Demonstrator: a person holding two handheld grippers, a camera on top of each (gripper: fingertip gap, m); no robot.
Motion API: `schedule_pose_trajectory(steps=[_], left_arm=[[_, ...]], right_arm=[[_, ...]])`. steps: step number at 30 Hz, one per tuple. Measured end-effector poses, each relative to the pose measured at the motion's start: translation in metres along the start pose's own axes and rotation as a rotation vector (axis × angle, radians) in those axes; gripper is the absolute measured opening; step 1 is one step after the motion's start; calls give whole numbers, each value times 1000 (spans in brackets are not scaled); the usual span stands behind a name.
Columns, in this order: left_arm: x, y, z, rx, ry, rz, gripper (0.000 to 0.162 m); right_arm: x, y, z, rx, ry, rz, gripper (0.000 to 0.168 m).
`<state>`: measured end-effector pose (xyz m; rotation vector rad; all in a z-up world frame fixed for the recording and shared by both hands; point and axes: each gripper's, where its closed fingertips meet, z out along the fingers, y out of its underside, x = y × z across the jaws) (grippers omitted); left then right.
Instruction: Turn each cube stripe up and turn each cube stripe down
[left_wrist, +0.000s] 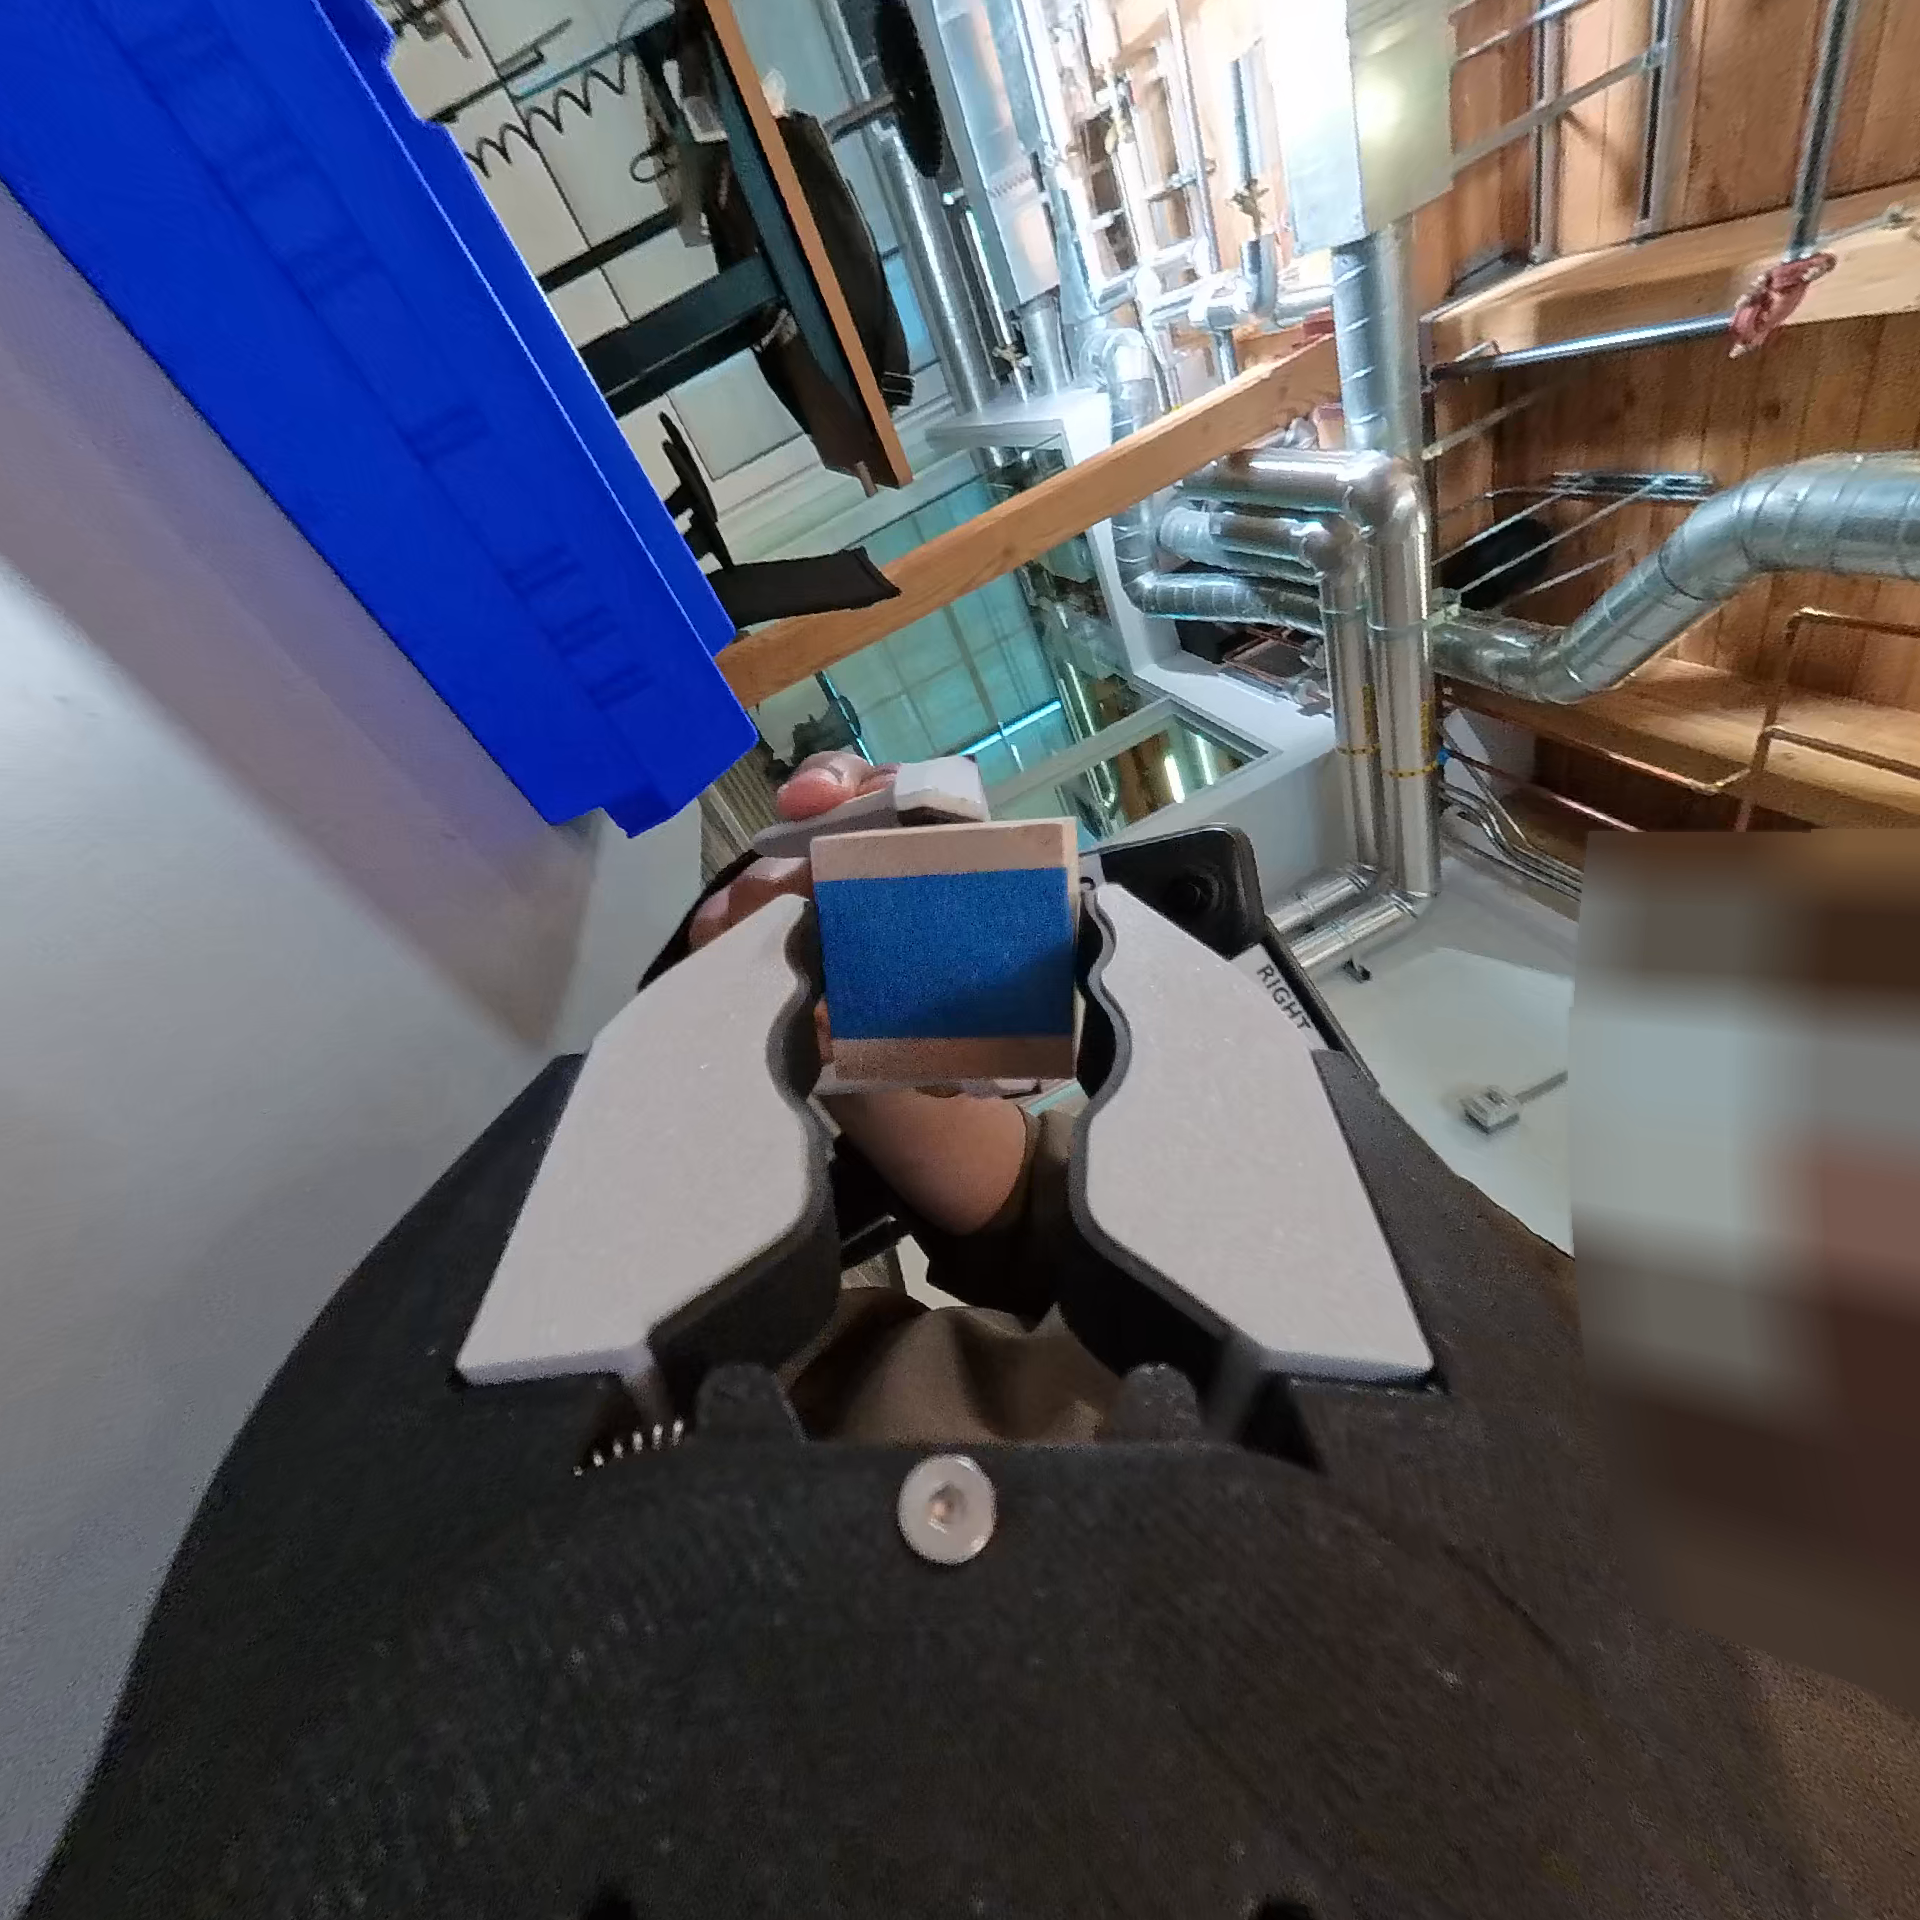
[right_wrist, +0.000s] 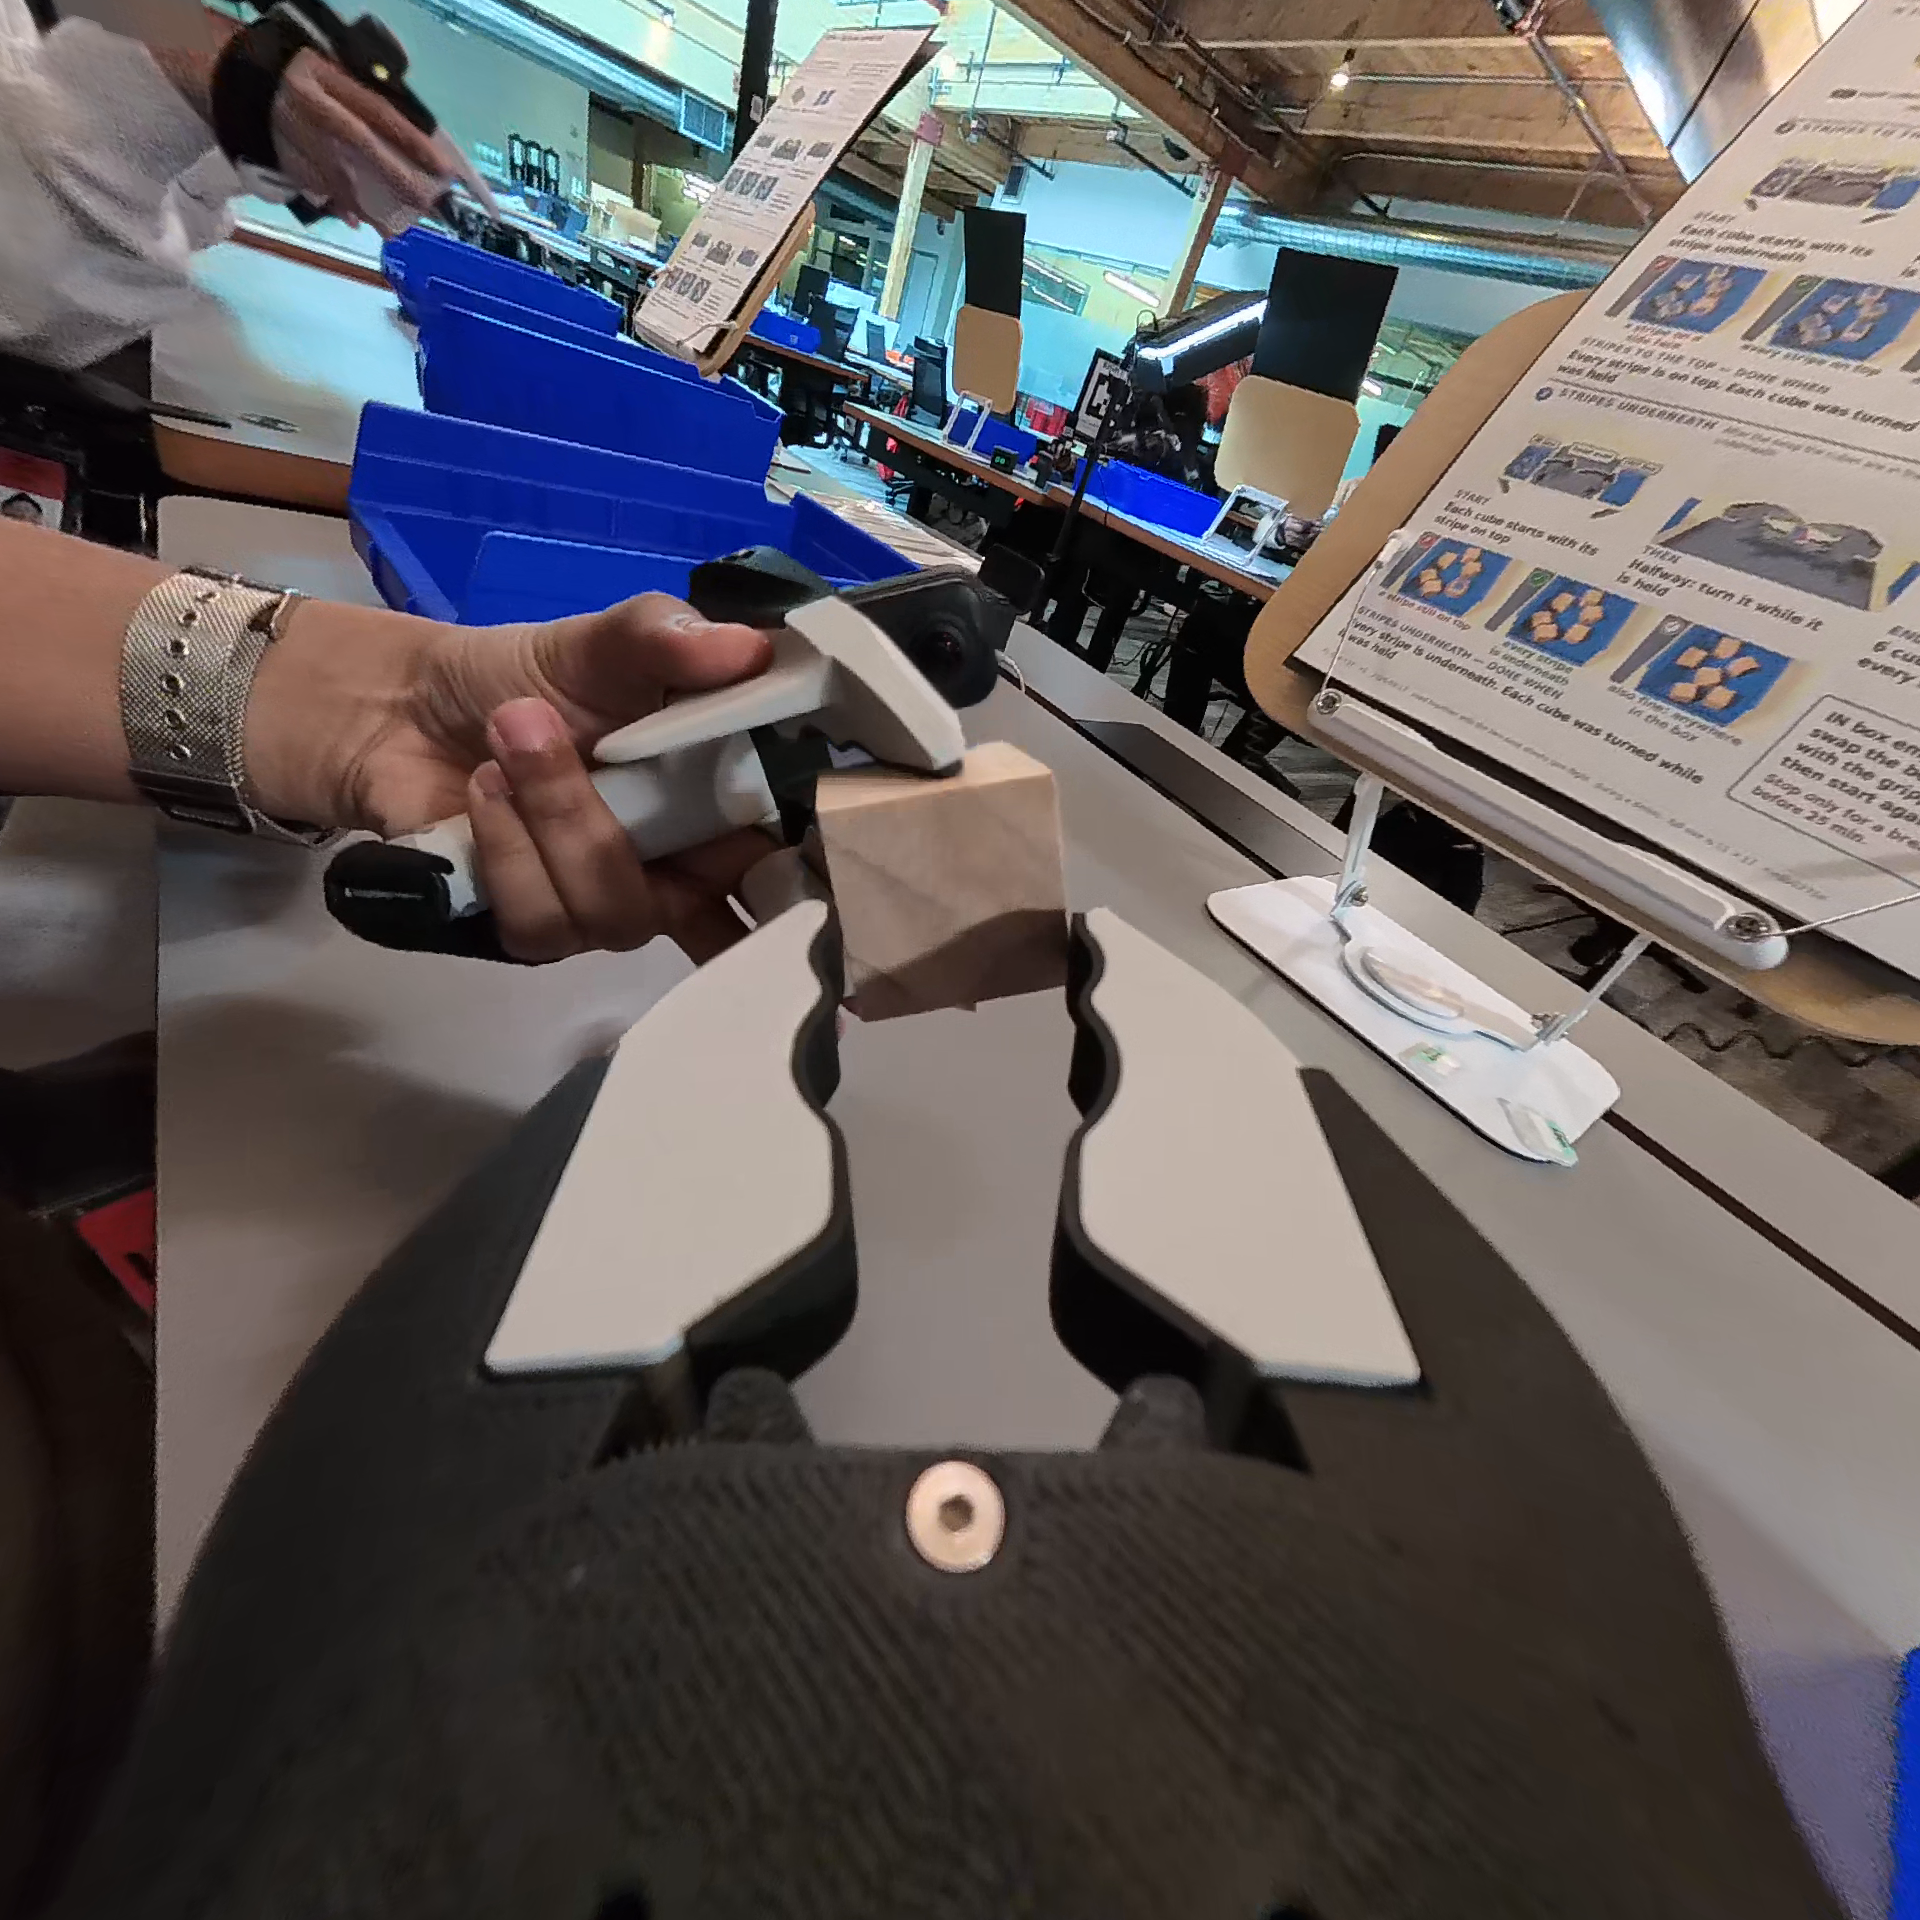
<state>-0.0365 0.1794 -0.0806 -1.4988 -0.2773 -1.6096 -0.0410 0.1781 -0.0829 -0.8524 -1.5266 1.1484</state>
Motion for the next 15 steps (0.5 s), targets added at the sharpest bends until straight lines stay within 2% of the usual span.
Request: schedule_pose_trajectory(steps=[15], left_arm=[[-2,-3,-2,15,-16,16,58]], right_arm=[[11,0,-3,0,24,63,42]])
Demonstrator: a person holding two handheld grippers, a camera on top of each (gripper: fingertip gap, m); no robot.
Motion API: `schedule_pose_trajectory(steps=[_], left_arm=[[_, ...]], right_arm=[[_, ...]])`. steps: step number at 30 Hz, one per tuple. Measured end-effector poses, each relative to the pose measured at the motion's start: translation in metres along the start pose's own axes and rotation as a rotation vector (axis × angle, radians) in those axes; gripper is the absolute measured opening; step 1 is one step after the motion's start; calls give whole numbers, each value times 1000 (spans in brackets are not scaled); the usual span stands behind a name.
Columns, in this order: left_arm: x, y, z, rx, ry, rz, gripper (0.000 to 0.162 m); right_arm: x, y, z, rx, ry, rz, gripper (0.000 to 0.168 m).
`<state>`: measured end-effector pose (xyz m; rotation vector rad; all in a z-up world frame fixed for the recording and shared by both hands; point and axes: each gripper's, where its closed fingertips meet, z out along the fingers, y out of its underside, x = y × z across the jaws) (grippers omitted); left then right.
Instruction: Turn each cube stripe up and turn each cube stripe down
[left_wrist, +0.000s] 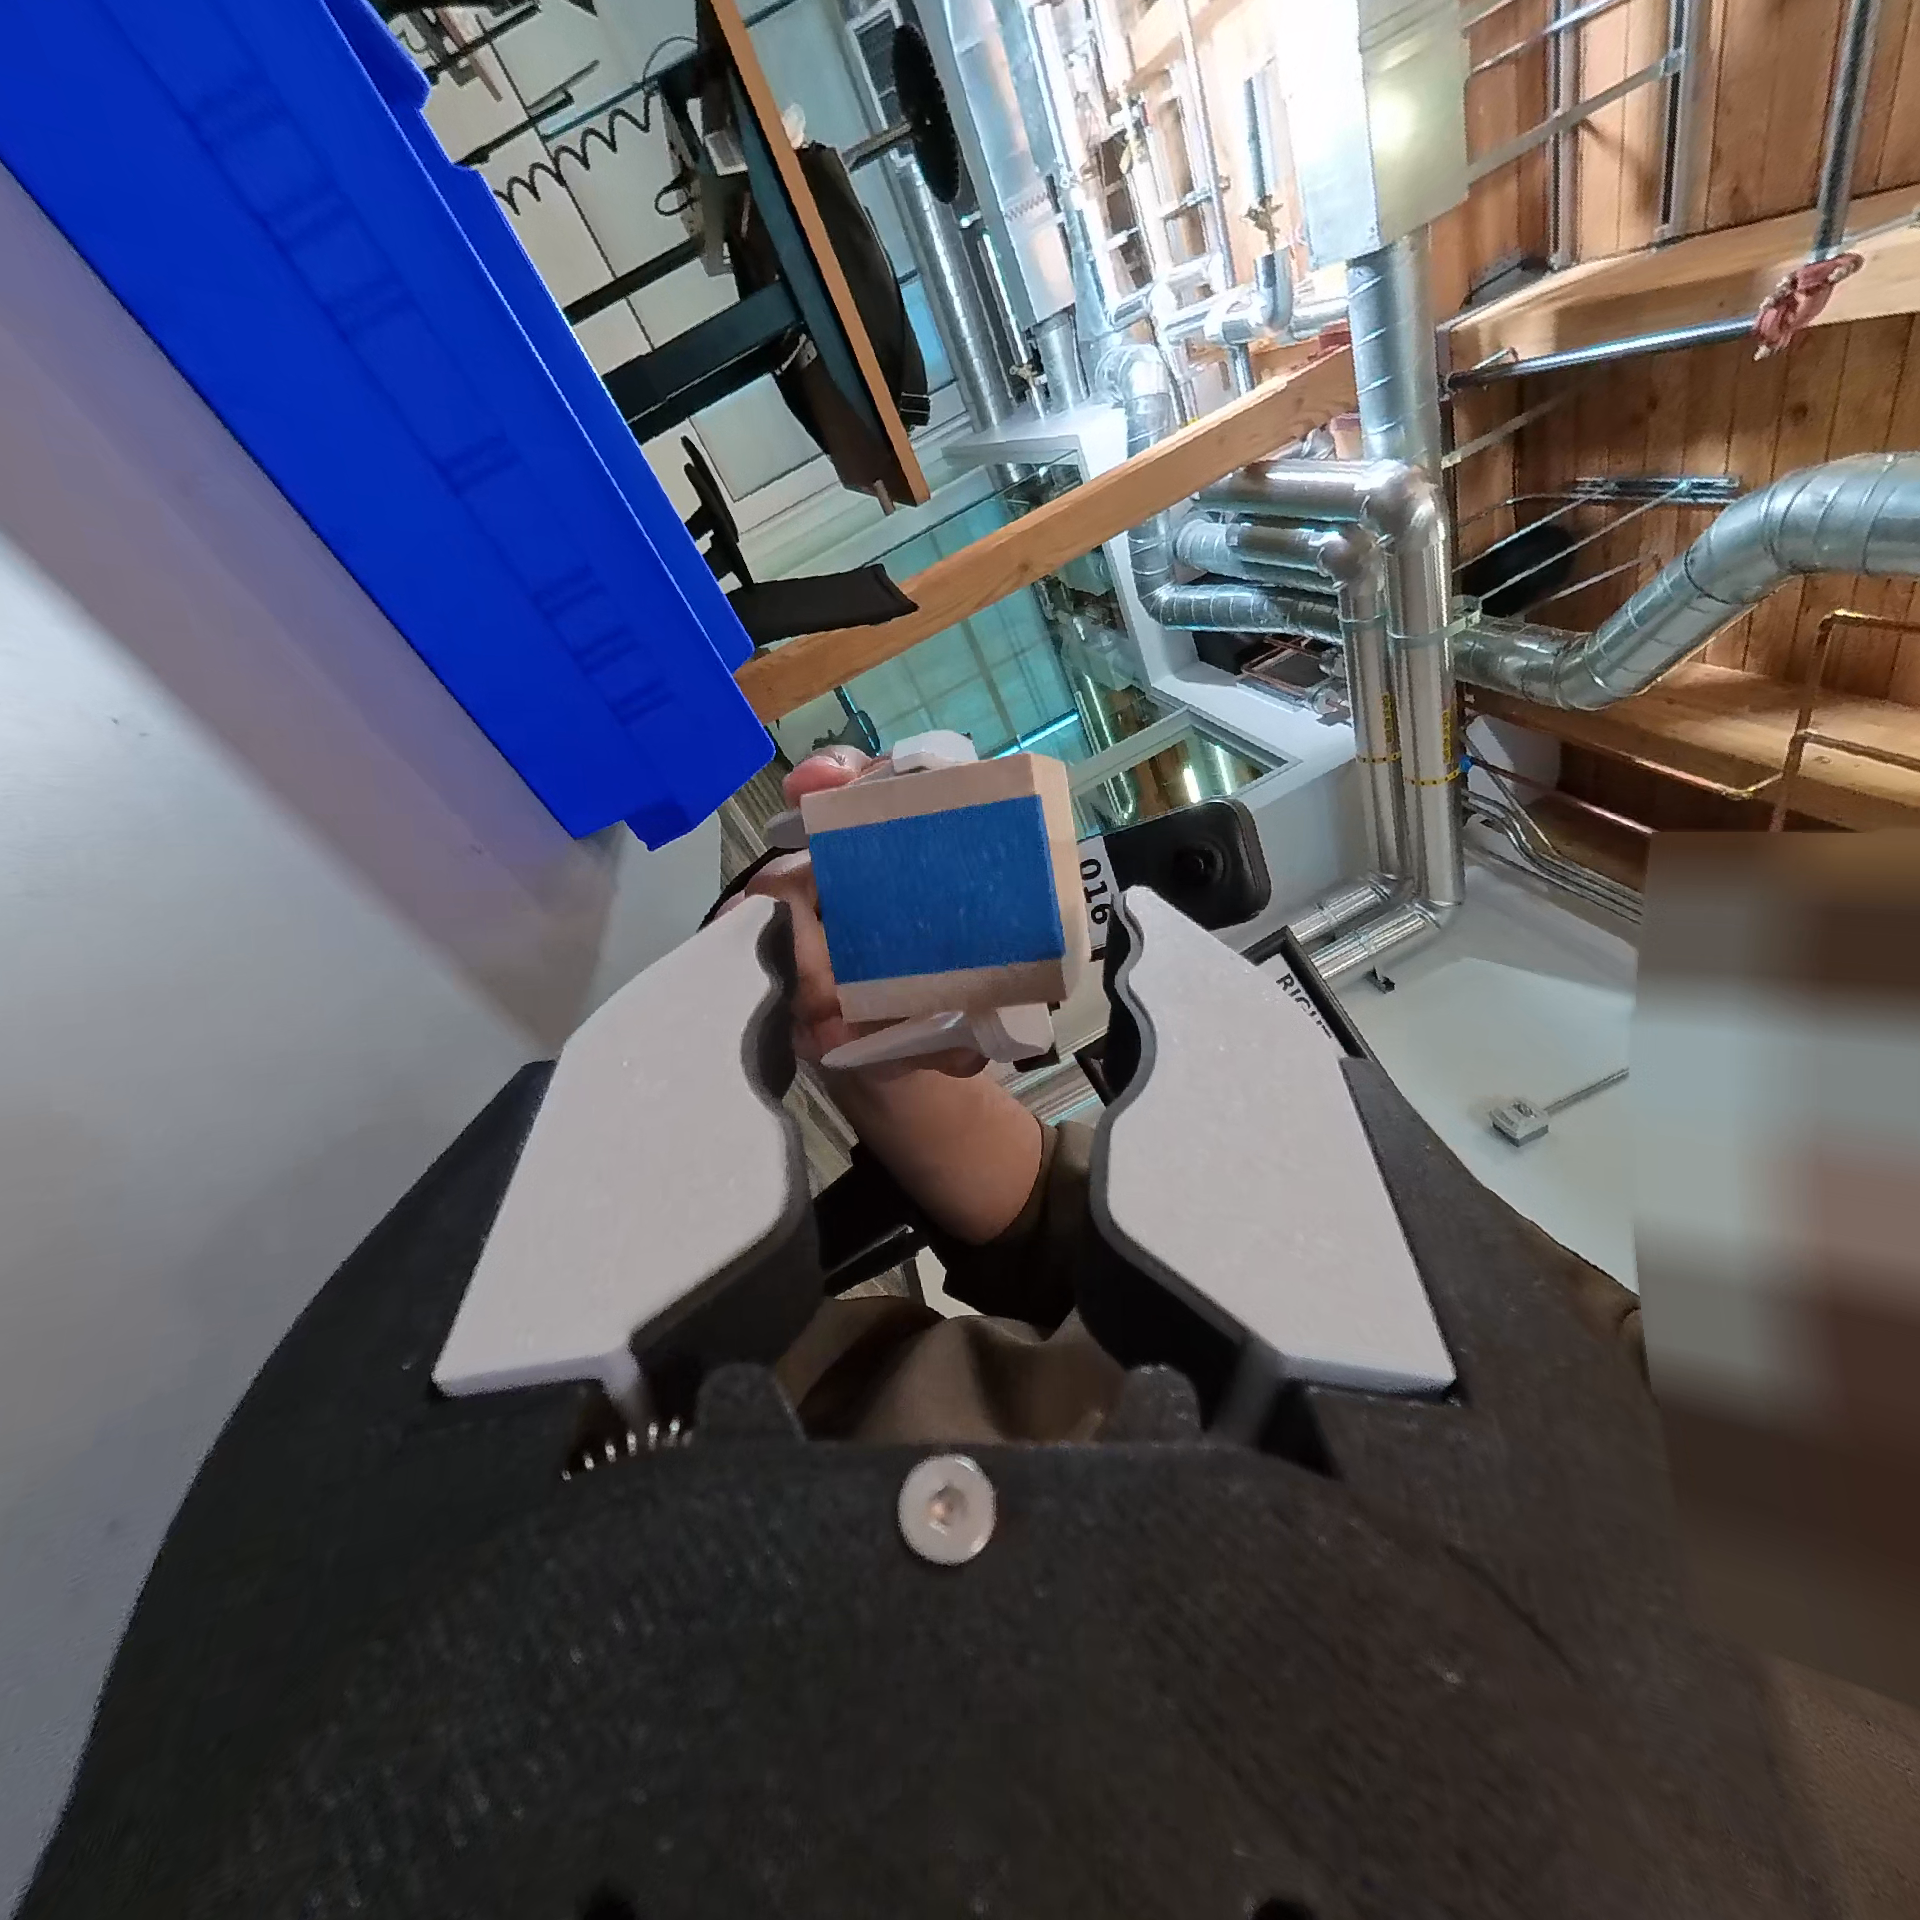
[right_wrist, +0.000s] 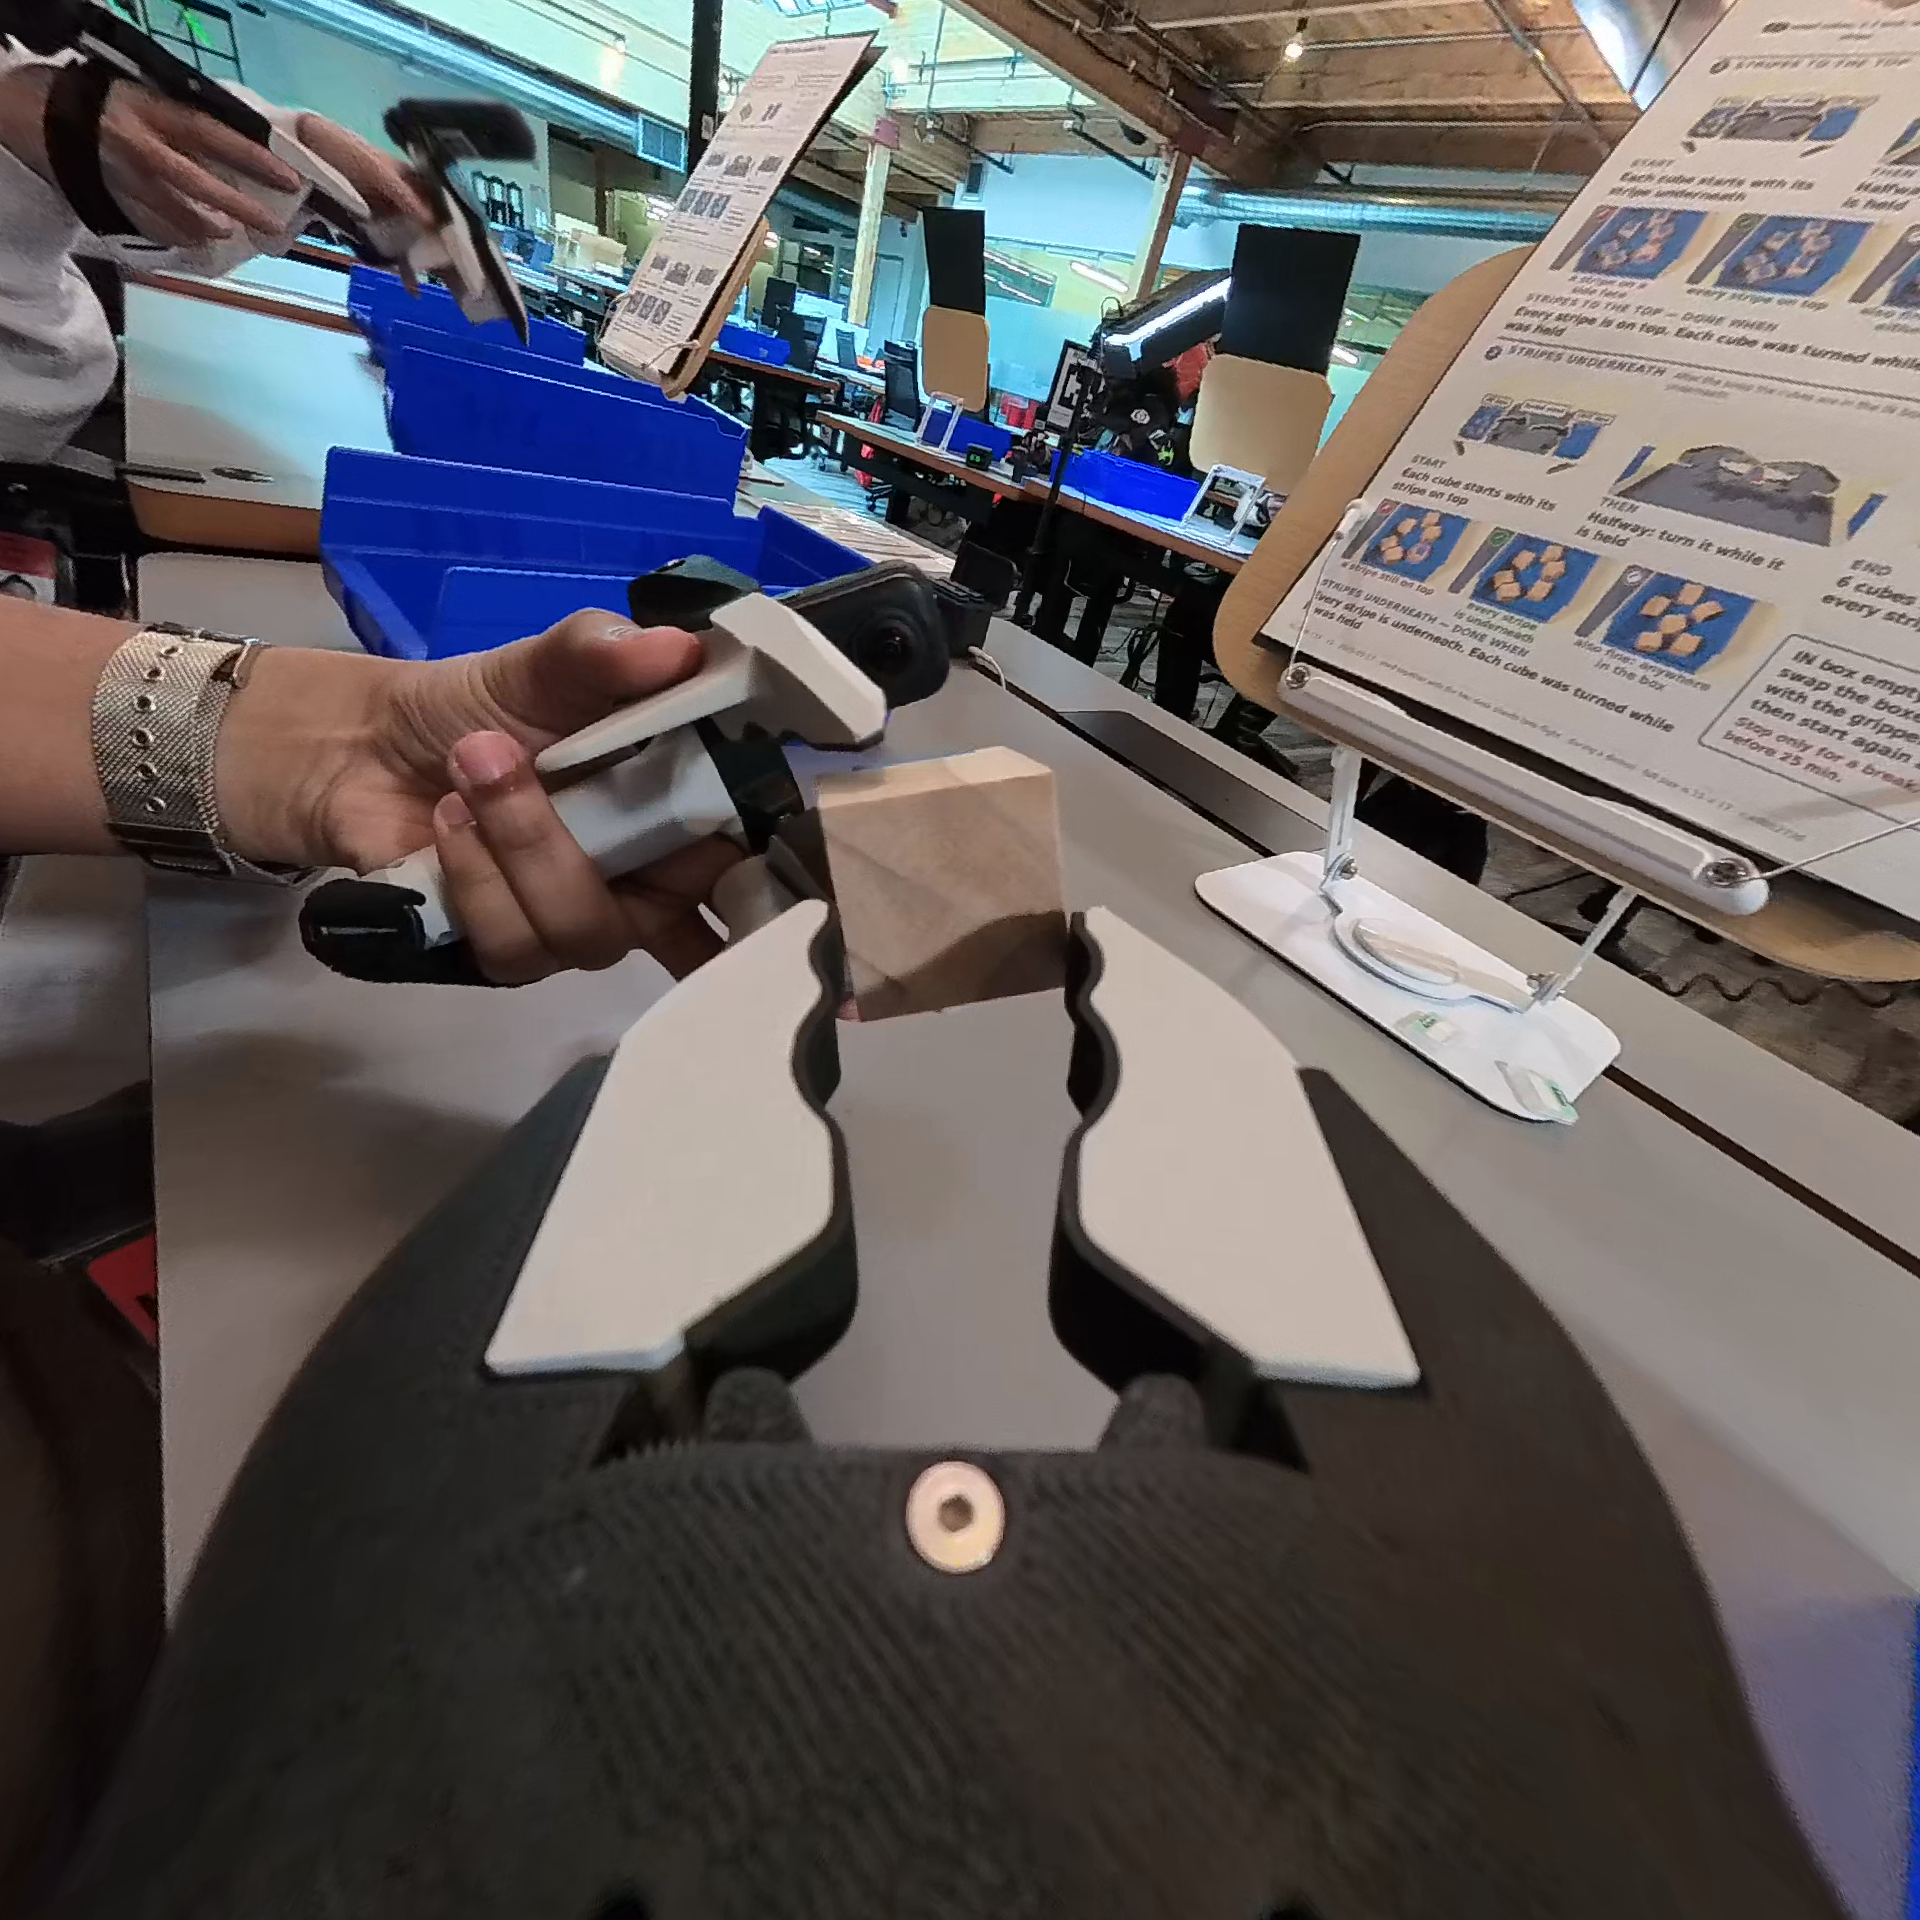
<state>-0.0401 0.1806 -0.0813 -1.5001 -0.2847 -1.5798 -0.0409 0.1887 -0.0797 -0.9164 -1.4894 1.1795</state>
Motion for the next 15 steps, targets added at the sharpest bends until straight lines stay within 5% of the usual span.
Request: schedule_pose_trajectory(steps=[15], left_arm=[[-4,-15,-14,89,-44,37,58]], right_arm=[[44,-20,-20,97,118,157,42]])
